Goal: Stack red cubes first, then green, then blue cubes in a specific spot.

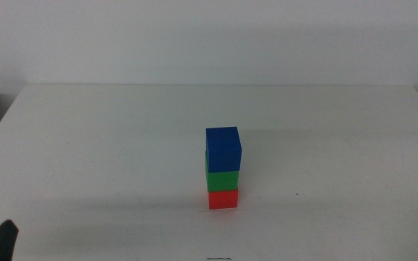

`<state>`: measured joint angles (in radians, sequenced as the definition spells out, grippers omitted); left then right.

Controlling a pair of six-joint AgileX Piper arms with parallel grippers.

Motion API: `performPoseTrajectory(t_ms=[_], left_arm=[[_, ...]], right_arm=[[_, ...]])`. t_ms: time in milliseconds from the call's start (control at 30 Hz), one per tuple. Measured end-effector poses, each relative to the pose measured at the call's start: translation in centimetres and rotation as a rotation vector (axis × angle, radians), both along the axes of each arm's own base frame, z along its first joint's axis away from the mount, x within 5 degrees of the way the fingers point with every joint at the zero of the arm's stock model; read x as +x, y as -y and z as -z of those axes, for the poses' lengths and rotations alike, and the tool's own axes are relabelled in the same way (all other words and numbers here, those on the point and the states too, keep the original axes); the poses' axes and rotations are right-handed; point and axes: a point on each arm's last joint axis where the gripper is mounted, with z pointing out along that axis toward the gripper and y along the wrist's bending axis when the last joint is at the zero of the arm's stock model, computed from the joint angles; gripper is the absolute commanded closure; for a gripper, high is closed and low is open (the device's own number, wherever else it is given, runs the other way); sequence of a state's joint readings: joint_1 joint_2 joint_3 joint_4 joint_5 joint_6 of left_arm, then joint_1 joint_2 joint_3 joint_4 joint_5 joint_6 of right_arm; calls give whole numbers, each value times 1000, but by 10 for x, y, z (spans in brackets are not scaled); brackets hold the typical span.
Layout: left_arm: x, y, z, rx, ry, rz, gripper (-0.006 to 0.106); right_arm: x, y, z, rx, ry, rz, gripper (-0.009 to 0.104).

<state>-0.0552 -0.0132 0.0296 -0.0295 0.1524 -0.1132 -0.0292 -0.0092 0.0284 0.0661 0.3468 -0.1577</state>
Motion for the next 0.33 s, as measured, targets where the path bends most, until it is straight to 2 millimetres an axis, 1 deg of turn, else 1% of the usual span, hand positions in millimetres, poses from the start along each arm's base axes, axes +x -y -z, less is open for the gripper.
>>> performPoseTrajectory(t_ms=[200,333], left_arm=[[-1,-1,7,46,-73,-2,10],[-1,-1,8,51,-81,-3,10]], right_arm=[[2,1,-10,-17,115,8,3],[2,1,-11,-17,127,8,3]])
